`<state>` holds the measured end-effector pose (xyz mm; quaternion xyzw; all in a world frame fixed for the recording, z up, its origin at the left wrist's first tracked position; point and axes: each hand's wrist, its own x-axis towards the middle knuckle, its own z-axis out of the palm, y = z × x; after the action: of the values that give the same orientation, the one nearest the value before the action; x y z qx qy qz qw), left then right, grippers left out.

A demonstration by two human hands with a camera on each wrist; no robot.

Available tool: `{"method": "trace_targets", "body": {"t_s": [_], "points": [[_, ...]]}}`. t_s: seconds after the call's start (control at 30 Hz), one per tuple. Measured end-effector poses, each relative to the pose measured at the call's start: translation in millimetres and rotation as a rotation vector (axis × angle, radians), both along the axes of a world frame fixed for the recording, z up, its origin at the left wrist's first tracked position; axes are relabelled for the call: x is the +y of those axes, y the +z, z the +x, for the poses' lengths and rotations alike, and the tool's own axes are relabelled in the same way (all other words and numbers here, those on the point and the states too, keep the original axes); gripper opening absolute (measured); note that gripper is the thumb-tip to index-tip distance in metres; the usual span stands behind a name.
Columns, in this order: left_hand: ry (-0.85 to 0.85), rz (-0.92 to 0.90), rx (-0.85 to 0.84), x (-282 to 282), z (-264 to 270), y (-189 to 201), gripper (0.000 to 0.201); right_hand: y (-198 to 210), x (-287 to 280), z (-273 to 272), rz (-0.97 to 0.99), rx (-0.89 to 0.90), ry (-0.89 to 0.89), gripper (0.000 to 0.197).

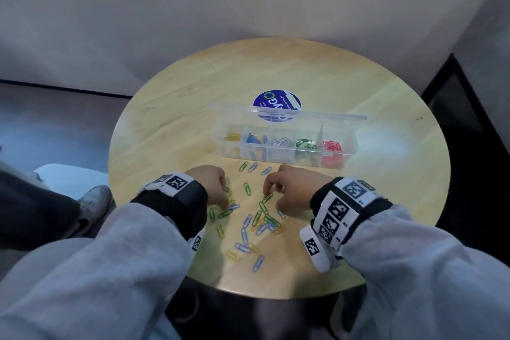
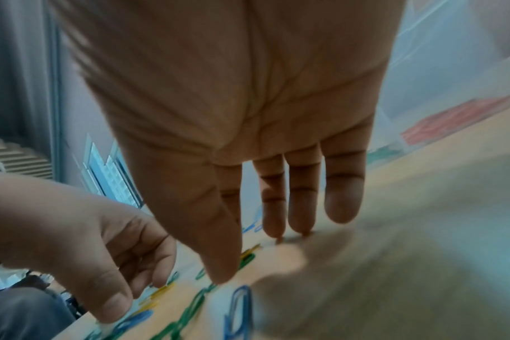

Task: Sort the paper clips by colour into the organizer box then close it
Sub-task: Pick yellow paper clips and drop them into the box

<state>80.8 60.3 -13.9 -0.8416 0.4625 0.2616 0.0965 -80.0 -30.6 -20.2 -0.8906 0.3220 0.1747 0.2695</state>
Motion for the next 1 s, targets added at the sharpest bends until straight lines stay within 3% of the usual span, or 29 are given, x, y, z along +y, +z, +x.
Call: {"method": "trace_targets", "body": {"t_s": [0.23, 0.6, 0.7, 0.87, 1.0], "points": [[-0.036, 0.011, 0.027, -6, -5, -6, 0.009, -8, -2, 6, -0.099, 0.004, 0.045, 0.010], [-0.064, 0.021, 0.041, -4, -12, -4, 0.005, -2, -5, -9, -0.075, 0.101, -0.008, 0.009], [0.015, -0.056, 0.132, 0, -9, -2, 0.006, 5, -11, -19, -0.015, 0.053, -0.074, 0.011], [0.190, -0.190, 0.389, 4, -2, 8, 0.018, 9, -16, -34, 0.258, -0.166, -0.292, 0.016], [0.370, -0.274, 0.618, 9, 1, 15, 0.021, 8, -6, -36, 0.391, -0.176, -0.362, 0.024]]}}
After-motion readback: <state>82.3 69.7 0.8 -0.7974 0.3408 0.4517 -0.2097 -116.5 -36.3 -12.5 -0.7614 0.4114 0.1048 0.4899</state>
